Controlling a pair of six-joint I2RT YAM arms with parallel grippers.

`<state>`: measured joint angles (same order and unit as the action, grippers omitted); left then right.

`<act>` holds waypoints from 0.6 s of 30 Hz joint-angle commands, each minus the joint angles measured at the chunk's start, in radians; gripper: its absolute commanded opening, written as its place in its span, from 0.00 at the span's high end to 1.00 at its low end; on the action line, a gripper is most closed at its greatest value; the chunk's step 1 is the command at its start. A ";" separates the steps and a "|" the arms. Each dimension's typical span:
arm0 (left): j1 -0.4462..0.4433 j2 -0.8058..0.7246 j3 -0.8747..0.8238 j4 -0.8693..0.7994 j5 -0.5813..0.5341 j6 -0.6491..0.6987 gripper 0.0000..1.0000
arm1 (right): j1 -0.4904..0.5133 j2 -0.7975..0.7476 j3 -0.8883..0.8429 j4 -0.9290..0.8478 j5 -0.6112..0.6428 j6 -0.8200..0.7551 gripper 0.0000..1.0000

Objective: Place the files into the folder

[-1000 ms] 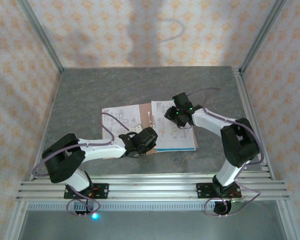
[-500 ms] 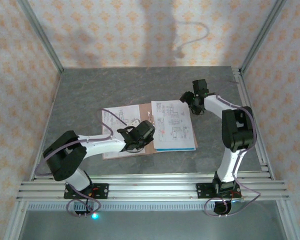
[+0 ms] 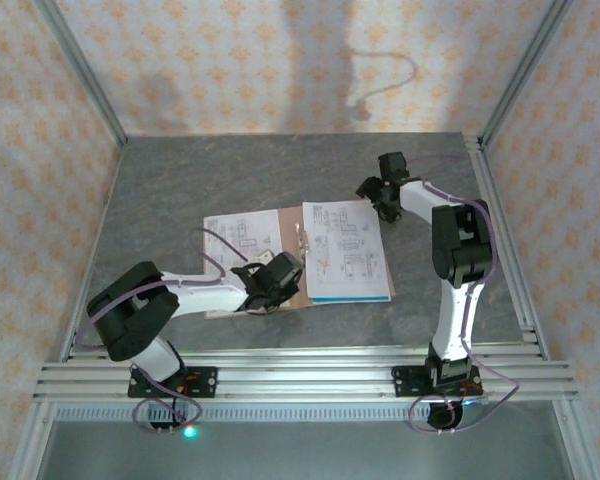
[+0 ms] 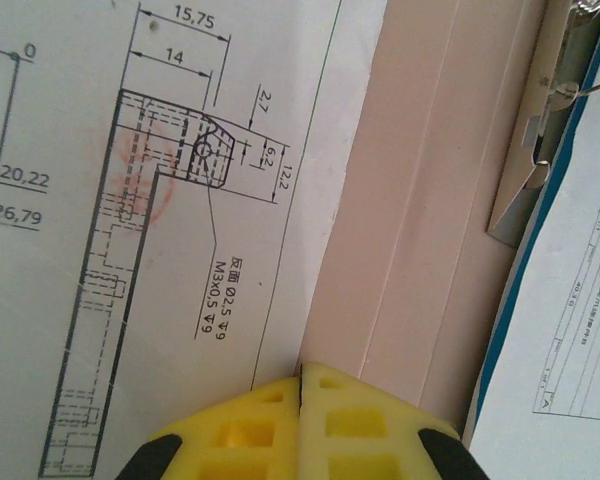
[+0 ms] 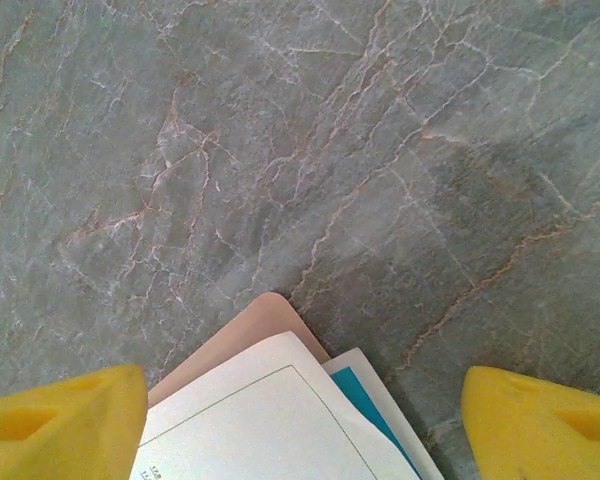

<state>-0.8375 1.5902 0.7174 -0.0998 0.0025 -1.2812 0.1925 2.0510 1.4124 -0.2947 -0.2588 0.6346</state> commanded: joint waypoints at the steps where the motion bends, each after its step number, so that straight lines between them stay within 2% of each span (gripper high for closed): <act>1: 0.014 -0.001 -0.038 -0.064 0.005 0.019 1.00 | 0.024 0.026 0.021 0.003 0.001 0.025 0.18; 18: 0.019 -0.007 -0.036 -0.065 0.005 0.028 1.00 | 0.067 0.018 0.072 -0.035 0.045 0.056 0.19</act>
<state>-0.8299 1.5837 0.7094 -0.0887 0.0189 -1.2736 0.2512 2.0640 1.4502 -0.3008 -0.2329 0.6758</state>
